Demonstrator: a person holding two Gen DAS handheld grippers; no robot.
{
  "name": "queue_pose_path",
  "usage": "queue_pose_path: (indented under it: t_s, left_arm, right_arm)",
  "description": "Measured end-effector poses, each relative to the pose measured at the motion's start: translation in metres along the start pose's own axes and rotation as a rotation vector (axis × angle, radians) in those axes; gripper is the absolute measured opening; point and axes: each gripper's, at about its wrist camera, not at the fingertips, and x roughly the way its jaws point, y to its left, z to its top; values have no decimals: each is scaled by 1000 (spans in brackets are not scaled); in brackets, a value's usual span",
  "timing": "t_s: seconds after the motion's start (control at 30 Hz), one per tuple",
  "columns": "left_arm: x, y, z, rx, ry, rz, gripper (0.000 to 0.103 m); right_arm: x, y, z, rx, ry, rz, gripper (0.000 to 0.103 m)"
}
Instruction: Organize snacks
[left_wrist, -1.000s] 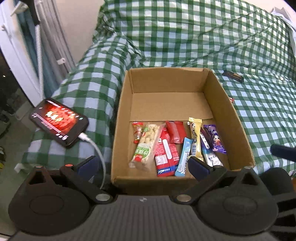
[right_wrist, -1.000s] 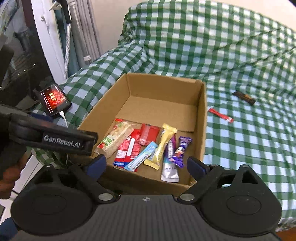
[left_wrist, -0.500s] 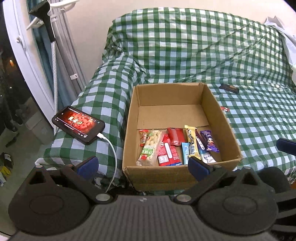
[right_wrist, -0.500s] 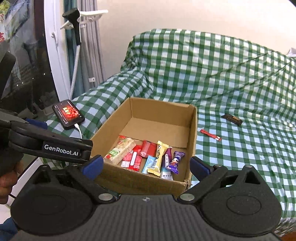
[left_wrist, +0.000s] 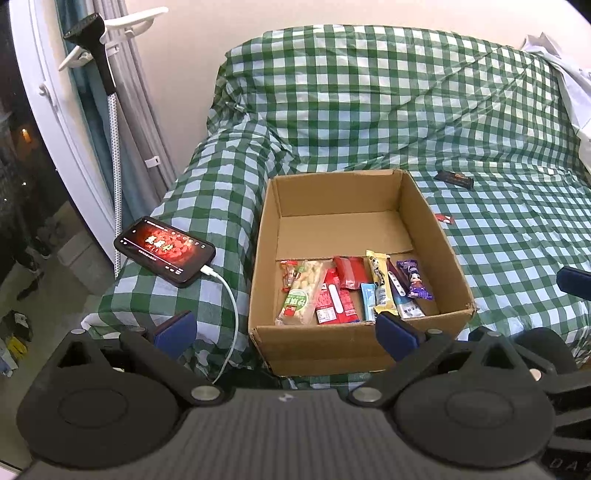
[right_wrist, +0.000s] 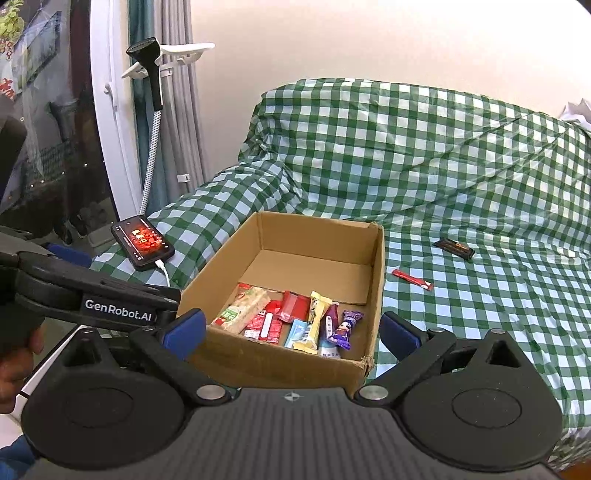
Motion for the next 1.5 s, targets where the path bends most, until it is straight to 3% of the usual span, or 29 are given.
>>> queue_pose_path:
  t_s: [0.97,1.13,1.27,1.4,1.5]
  left_arm:
    - [32,-20,12,38,97,-8,103]
    - [45,-45,33,93,97,-16,103]
    - [59,-74,59,128,100,-53,103]
    - [85,-118,94,144,126,-116,103]
    - [114,-153,127,93,188,-181,103]
  right_arm:
    - [25,-28,-6,63,69,15,101]
    - [34,-63,-7,125,68,-39,101]
    - [39,-109,-8,179,66,-134,101]
    - [41,-167,-11,244,70,-244,101]
    - [44,-211,-14,270,73,-320,101]
